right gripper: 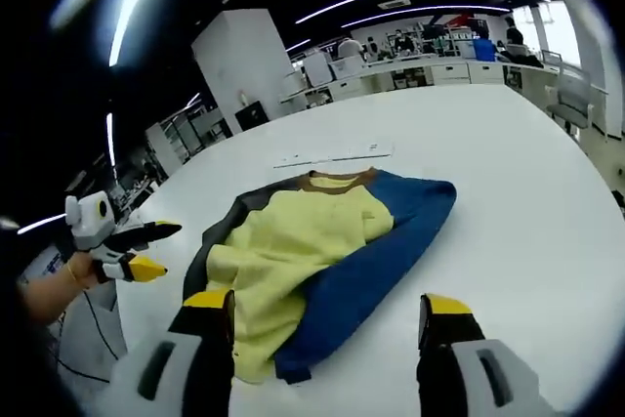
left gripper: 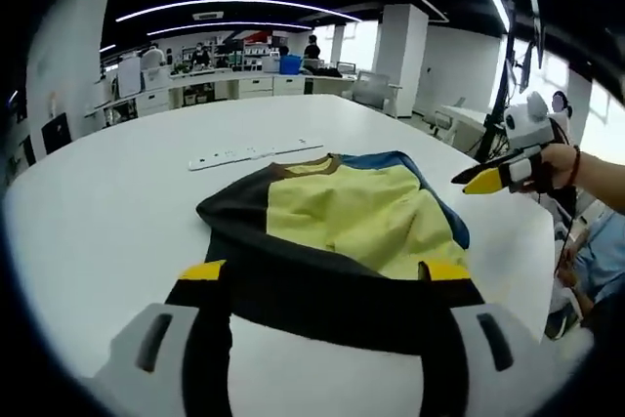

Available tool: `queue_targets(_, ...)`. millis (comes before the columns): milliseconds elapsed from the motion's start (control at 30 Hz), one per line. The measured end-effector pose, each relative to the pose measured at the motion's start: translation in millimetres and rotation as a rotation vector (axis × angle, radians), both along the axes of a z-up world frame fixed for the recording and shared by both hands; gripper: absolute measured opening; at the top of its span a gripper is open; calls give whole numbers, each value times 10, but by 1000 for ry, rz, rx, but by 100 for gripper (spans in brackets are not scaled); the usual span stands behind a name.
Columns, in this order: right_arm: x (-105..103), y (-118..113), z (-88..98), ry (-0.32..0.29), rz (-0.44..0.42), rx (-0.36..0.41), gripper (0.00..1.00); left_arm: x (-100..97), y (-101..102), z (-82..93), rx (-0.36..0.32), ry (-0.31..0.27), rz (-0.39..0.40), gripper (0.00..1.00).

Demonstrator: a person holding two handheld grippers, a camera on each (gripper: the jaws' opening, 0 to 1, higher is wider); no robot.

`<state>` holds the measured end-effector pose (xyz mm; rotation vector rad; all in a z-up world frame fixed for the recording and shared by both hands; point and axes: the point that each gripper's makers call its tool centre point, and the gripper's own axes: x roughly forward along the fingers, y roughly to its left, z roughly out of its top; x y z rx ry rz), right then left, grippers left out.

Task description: Fold the garment on the visible template until the final outline fits inside the template.

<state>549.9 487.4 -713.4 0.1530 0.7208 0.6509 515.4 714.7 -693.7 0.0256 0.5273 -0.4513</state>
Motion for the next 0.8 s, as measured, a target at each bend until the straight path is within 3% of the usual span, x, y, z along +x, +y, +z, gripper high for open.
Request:
queue_targets(200, -158, 2, -101, -2, 3, -20, 70, -53, -179, 25, -4, -18, -4, 67)
queue_targets(300, -218, -4, -155, 2, -13, -26, 65, -75, -262, -23, -23, 0, 2, 63)
queue_targets(567, -293, 46, -268, 8, -95, 6, 47, -130, -449, -153, -40, 14, -1, 51)
queue_targets(800, -337, 107, -367, 12, -130, 10, 27, -144, -441, -273, -39, 40, 48, 39)
